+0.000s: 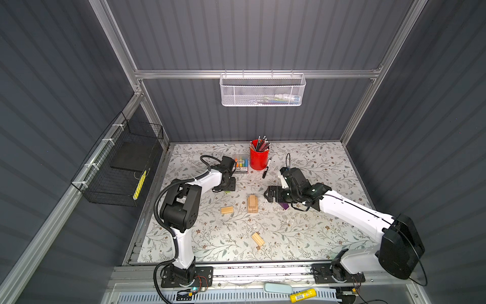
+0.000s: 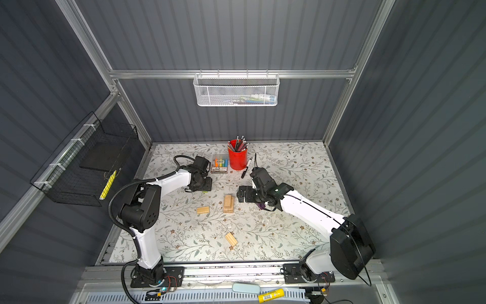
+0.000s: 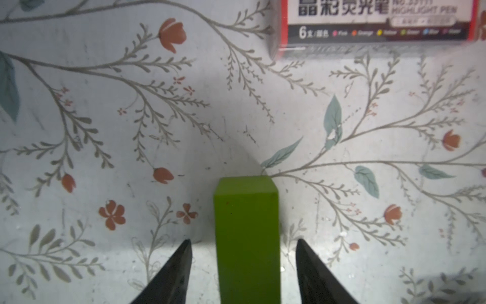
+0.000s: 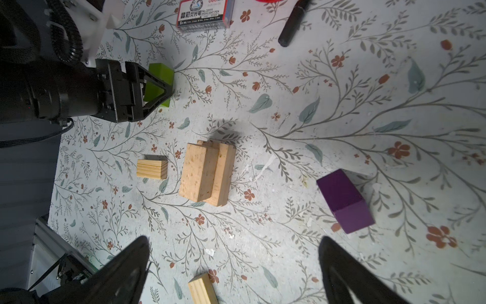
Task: Build the wood block tower
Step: 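Lift the green block with the left gripper and carry it over the standing blocks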
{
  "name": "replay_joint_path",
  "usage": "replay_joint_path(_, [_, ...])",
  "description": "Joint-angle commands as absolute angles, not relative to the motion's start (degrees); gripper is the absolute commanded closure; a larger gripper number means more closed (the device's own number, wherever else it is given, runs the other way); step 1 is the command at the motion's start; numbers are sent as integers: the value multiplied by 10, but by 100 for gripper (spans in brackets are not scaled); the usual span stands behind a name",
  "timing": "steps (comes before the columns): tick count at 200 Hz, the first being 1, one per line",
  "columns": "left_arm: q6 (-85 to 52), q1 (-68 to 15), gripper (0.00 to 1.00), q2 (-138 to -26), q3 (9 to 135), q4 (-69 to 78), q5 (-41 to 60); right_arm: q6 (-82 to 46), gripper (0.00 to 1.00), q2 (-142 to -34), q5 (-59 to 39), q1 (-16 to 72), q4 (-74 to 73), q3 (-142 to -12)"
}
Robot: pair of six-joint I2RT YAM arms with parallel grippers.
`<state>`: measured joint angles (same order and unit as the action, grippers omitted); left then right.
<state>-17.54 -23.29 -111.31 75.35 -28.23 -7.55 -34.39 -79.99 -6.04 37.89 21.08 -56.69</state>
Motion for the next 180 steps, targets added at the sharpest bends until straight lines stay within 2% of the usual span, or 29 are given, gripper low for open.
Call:
replay_joint_path(1, [-213,-236,42,-1131,777,-292,-64,-337,1,-800,-64,374,197,-571])
replay_joint_path(29, [-223,-236,47,-1151,798,-321,-97,-343,1,-805,-66,375,187,-563])
replay_joint_path(109, [-243,-236,63,-1175,823,-355,-110,-346,1,-809,-72,373,187,-559])
replay_joint_path(180, [-242,-237,82,-1111,815,-383,-115,-354,1,-789,-78,371,191,-556])
